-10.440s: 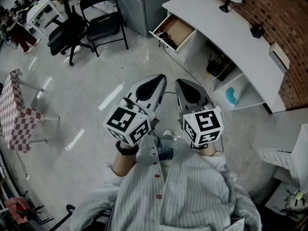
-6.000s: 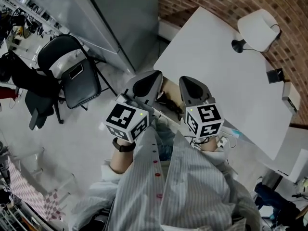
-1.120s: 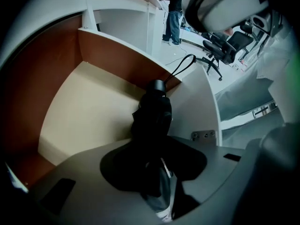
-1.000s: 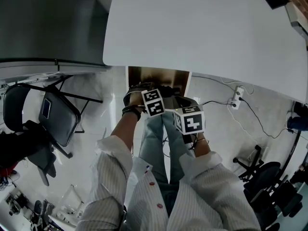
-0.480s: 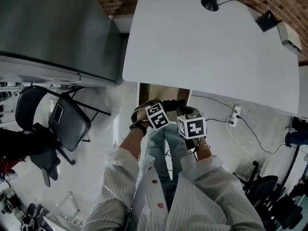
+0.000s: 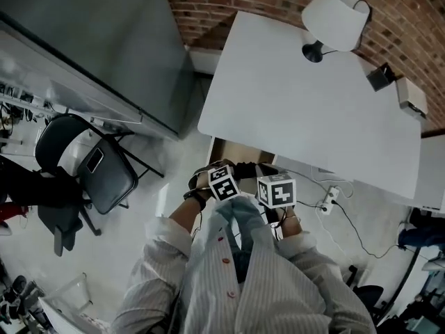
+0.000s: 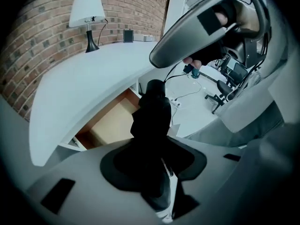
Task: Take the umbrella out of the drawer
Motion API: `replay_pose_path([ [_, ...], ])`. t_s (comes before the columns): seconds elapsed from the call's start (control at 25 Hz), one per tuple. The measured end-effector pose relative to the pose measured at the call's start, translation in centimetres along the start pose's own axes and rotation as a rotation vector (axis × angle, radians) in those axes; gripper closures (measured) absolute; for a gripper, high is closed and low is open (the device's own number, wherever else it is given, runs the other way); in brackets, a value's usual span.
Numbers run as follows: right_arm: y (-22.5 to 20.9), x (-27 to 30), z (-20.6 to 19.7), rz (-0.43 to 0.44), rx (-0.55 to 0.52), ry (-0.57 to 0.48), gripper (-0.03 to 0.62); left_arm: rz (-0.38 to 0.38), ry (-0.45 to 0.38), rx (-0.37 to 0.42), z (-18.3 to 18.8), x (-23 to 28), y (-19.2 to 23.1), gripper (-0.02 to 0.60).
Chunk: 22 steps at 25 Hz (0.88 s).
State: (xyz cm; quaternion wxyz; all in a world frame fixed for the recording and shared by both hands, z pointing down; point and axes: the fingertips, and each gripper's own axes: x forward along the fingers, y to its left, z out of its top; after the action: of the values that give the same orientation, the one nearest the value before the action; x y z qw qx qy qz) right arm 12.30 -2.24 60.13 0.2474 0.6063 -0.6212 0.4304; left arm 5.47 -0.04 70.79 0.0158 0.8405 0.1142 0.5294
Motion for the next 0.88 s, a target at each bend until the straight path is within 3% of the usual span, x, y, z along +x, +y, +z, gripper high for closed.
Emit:
replay_pose_path([
  [0.36,4.2,-3.5,6.9,0.082,-0.119,-0.104,0.559,0.098,-0.066,-0.035,1.0,-7.2,0.9,0.42],
  [0.56,8.2,-5.6,10.5,0.178,-0.197,-0.181,0.559,0.154,-0.141,-0.133,1.3,-11.2,1.2,0.419],
  [0.88,13.9,-10.3,15.6,0.329,-0.299,-0.337,0.559,0.298,-0.347,-0.339,2.2,-18.7,1.6,0.419],
])
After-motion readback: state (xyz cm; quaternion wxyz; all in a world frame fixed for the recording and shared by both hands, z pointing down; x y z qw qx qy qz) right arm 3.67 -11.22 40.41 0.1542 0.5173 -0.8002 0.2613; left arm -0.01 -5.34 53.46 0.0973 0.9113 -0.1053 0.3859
